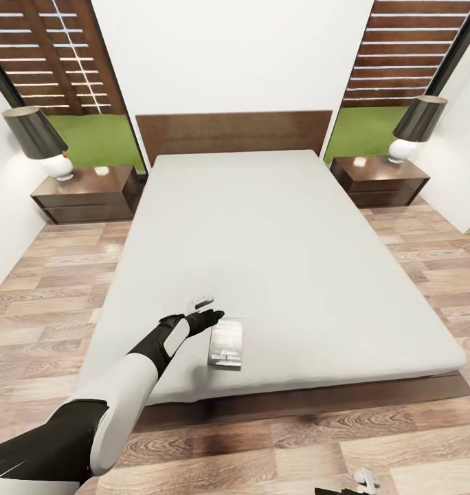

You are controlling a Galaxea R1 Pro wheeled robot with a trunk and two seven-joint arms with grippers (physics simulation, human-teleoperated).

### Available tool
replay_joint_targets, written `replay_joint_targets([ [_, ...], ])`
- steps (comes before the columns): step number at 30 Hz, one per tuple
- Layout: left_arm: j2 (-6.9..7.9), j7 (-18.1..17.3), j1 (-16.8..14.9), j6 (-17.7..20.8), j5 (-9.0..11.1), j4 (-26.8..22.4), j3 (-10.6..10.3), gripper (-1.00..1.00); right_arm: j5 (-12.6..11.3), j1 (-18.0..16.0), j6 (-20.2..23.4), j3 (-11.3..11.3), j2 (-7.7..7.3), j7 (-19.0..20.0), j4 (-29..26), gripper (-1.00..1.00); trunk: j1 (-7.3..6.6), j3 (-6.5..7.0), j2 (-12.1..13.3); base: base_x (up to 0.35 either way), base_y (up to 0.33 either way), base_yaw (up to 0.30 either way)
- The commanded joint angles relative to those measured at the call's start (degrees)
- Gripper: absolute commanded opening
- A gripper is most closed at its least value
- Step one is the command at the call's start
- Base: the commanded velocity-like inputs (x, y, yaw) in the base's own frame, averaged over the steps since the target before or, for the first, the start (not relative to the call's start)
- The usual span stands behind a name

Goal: In the bedroom, move the book from the bed onto either nightstand, and place the two sandals side by side next to the bed.

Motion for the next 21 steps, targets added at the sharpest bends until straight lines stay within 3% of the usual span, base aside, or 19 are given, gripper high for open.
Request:
replay_joint_targets([
  [1, -0.01, -0.06, -0.02, 0.31, 0.20, -0.06, 0.13, 1.00, -0.61, -0.07, 0.27, 0.42, 0.01, 0.29, 0.16, 1.00, 0.23, -0.23, -0.46, 0.000, 0.000, 0.000],
  [21, -0.01, -0.06, -0.02, 0.31, 0.20, -0.06, 0.13, 1.00, -0.61, -0.07, 0.27, 0.42, 0.02, 0.29, 0.16, 1.00, 4.63, -3.82, -8.48, 0.000, 0.000, 0.000],
])
